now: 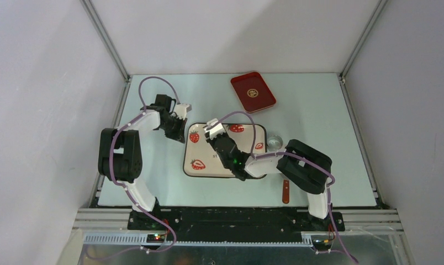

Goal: Roll out the dumpling wrappers from the dough
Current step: Flatten out the dough on the work surface.

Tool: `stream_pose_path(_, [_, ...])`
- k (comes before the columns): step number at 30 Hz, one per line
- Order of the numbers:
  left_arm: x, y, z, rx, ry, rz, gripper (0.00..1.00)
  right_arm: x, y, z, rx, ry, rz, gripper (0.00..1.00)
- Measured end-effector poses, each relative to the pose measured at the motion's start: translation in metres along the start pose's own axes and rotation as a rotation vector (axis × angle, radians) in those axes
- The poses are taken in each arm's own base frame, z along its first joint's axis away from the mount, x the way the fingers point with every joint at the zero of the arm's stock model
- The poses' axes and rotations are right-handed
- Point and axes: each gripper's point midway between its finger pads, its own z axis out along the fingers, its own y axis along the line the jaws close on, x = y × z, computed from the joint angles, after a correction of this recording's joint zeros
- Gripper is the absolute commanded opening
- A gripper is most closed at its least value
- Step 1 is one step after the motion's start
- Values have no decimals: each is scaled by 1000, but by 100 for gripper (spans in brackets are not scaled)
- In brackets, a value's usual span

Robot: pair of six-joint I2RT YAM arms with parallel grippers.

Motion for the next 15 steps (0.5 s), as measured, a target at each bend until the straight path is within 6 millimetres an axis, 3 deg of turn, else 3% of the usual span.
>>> stream_pose_path(6, [0, 0, 0, 1, -1, 0, 0, 4, 1, -4, 11, -22, -68, 0])
stream_pose_path(15, [-1, 0, -1, 1, -3, 1, 0, -6, 26, -18, -27, -79, -123, 0])
